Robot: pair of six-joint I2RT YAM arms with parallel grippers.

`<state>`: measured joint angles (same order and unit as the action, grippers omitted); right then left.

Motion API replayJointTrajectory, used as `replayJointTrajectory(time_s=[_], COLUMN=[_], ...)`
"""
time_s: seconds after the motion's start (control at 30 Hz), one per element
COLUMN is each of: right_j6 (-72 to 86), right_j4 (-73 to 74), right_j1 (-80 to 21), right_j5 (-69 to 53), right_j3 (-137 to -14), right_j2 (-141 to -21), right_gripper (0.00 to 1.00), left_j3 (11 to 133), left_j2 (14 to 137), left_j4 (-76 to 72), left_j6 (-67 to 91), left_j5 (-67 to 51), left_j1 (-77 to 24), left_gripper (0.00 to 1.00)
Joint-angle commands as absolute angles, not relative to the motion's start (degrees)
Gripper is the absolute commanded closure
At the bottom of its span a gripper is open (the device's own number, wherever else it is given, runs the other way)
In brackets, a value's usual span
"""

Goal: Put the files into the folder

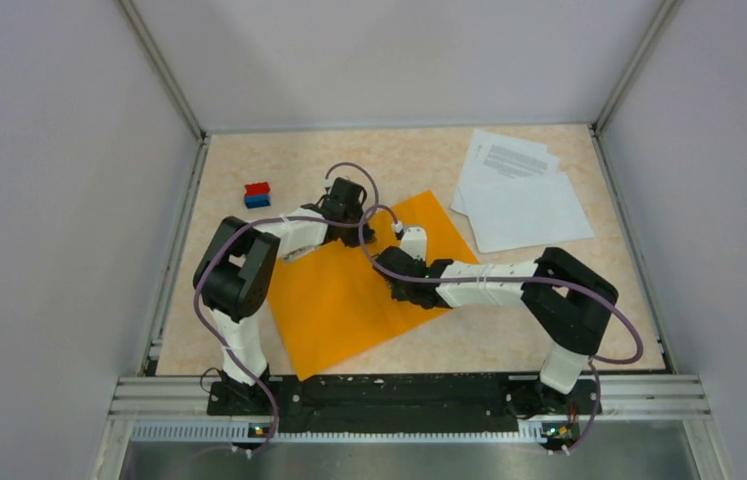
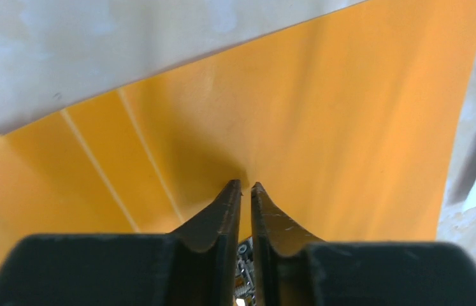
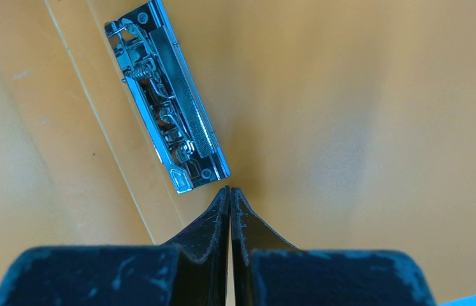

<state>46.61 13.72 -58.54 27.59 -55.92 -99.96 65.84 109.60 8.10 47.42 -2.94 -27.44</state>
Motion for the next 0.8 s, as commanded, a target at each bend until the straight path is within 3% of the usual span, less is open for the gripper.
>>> replayJointTrajectory(time_s=[0.0, 0.3, 0.6, 0.77], right_j6=[45.92, 45.64, 45.17, 44.18], right_j4=[9.5, 7.6, 6.82, 5.6], right_j1=[-56.77, -55.48, -55.31, -55.29], right_j5=[23.64, 21.75, 20.6, 19.33], right_j3=[-54.39, -52.79, -52.51, -52.32], right_j2=[-96.69, -95.73, -96.16, -94.65], right_gripper=[0.99, 0.99, 0.99, 0.99], left_j3=[63.72, 62.47, 62.47, 63.1], left_j2=[108.02, 102.68, 102.66, 105.34], left_j4=[25.15, 27.31, 25.47, 24.58], left_j6=[43.87, 48.0, 51.84, 52.06], left_j5=[3.86, 5.56, 3.74, 4.85], left_j1=[-28.43, -32.68, -33.29, -33.25], left_gripper=[0.77, 0.62, 0.62, 0.67])
